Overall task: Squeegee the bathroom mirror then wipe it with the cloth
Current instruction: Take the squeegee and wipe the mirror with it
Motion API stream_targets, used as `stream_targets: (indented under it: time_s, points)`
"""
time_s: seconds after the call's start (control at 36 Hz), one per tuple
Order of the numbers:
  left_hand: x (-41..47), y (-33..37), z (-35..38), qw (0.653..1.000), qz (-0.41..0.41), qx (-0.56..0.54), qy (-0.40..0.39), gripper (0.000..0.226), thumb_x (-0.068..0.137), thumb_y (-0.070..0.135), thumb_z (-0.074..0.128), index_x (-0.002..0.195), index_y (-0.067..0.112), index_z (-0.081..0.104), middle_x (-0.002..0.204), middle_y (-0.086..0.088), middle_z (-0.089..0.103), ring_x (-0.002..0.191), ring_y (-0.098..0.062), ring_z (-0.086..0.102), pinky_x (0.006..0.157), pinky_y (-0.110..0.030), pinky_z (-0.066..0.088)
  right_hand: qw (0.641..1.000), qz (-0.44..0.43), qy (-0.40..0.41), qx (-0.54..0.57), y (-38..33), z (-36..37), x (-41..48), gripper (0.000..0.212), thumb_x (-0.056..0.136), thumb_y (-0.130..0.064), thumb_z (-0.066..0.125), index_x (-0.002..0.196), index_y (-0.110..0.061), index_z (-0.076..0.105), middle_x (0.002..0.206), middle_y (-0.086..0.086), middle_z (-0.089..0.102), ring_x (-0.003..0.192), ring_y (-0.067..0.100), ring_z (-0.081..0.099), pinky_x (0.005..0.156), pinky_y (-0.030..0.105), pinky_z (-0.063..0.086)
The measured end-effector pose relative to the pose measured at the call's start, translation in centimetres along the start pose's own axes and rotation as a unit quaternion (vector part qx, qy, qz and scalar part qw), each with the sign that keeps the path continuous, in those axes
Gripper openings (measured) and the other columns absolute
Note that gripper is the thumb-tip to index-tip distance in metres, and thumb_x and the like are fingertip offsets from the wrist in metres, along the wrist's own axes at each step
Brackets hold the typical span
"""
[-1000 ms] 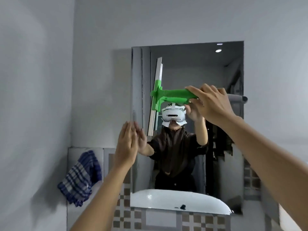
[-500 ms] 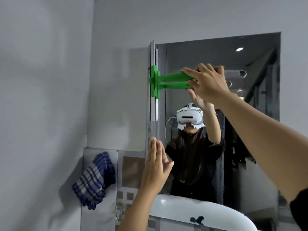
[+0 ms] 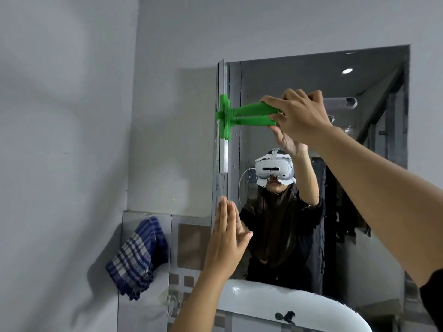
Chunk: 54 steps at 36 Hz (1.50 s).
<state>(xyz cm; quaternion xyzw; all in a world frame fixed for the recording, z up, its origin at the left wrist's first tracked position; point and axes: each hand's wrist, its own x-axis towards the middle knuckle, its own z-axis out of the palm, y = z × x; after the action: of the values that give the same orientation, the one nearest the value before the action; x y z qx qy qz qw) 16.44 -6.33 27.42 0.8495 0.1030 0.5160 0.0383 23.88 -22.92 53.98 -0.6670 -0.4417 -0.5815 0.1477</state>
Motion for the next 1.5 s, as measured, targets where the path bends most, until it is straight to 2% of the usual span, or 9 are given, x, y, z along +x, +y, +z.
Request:
stream_targets:
  time_s: [0.28, 0.39, 0.44, 0.58, 0.64, 1.08, 1.25, 1.39, 1.5]
  points:
    - [0.0, 0.0, -0.1, 1.0, 0.0, 0.002, 0.0, 0.089, 0.087, 0.054, 0.037, 0.144, 0.013, -0.016, 0.151, -0.002, -0.029, 0.137, -0.006, -0.028, 0.115, -0.031, 0.022, 0.999, -0.018, -0.006, -0.026, -0.3, -0.8, 0.1, 0.032, 0.095, -0.032, 0.042, 0.127, -0.038, 0.043, 0.1, 0.006, 0.057, 0.101, 0.027, 0.05, 0.086, 0.041, 0.027]
    - [0.0, 0.1, -0.1, 1.0, -0.002, 0.009, 0.002, 0.089, 0.087, 0.054, 0.038, 0.144, 0.013, -0.016, 0.152, -0.003, -0.028, 0.137, -0.006, -0.027, 0.116, -0.026, 0.012, 0.999, -0.019, -0.004, -0.032, -0.5, -0.9, 0.1, 0.032, 0.095, -0.03, 0.042, 0.126, -0.037, 0.044, 0.098, 0.006, 0.058, 0.1, 0.028, 0.05, 0.085, 0.04, 0.027]
    - [0.0, 0.1, -0.1, 1.0, -0.001, 0.008, 0.002, 0.089, 0.087, 0.053, 0.04, 0.143, 0.014, -0.018, 0.152, -0.002, -0.028, 0.138, -0.006, -0.027, 0.115, -0.026, 0.012, 0.999, -0.021, -0.003, -0.036, -0.5, -1.1, 0.1, 0.031, 0.095, -0.03, 0.041, 0.125, -0.037, 0.045, 0.097, 0.006, 0.058, 0.099, 0.028, 0.051, 0.084, 0.04, 0.027]
    - [0.1, -0.2, -0.2, 1.0, 0.003, 0.006, -0.006, 0.09, 0.087, 0.054, 0.039, 0.143, 0.017, -0.02, 0.151, 0.002, -0.03, 0.137, -0.006, -0.027, 0.111, -0.032, 0.034, 0.999, -0.018, -0.007, -0.032, -0.2, -1.3, -0.1, 0.03, 0.094, -0.03, 0.042, 0.124, -0.037, 0.046, 0.096, 0.005, 0.057, 0.099, 0.027, 0.051, 0.085, 0.041, 0.027]
    - [0.1, -0.2, -0.3, 1.0, 0.004, 0.005, -0.008, 0.09, 0.086, 0.055, 0.039, 0.143, 0.017, -0.02, 0.15, 0.003, -0.031, 0.137, -0.005, -0.027, 0.109, -0.033, 0.037, 0.999, -0.018, -0.011, -0.029, -0.1, -1.4, -0.2, 0.029, 0.095, -0.031, 0.042, 0.123, -0.037, 0.047, 0.096, 0.005, 0.057, 0.1, 0.027, 0.051, 0.085, 0.041, 0.027]
    - [0.2, 0.0, -0.3, 1.0, -0.011, 0.012, -0.015, 0.093, 0.089, 0.047, 0.049, 0.143, 0.017, -0.022, 0.149, 0.002, -0.035, 0.134, -0.005, -0.032, 0.108, -0.032, 0.038, 0.998, 0.0, -0.048, -0.028, 2.3, -3.5, -1.9, 0.033, 0.095, -0.033, 0.042, 0.127, -0.039, 0.045, 0.098, 0.006, 0.057, 0.102, 0.027, 0.05, 0.088, 0.042, 0.026]
    - [0.2, 0.1, -0.3, 1.0, -0.023, -0.015, -0.005, 0.096, 0.088, 0.042, 0.054, 0.143, 0.023, -0.022, 0.15, 0.004, -0.033, 0.135, -0.005, -0.031, 0.097, -0.034, 0.048, 0.997, 0.026, -0.058, -0.034, 4.8, -5.1, -3.4, 0.035, 0.094, -0.035, 0.042, 0.129, -0.038, 0.044, 0.105, 0.006, 0.058, 0.107, 0.027, 0.049, 0.09, 0.043, 0.026]
    - [0.1, 0.5, -0.2, 0.999, -0.03, -0.03, -0.001, 0.095, 0.088, 0.038, 0.057, 0.144, 0.022, -0.019, 0.15, 0.004, -0.033, 0.14, -0.014, -0.023, 0.101, -0.031, 0.044, 0.995, 0.059, -0.072, -0.045, 7.5, -6.5, -5.2, 0.039, 0.095, -0.03, 0.044, 0.132, -0.038, 0.04, 0.11, 0.007, 0.059, 0.114, 0.027, 0.048, 0.092, 0.044, 0.026]
    - [0.2, 0.4, 0.0, 0.999, -0.033, -0.037, 0.004, 0.096, 0.087, 0.037, 0.058, 0.145, 0.019, -0.016, 0.151, 0.003, -0.03, 0.14, -0.013, -0.021, 0.103, -0.029, 0.041, 0.992, 0.073, -0.086, -0.059, 9.2, -7.8, -6.7, 0.041, 0.095, -0.028, 0.045, 0.135, -0.035, 0.039, 0.113, 0.009, 0.058, 0.116, 0.029, 0.046, 0.093, 0.045, 0.027]
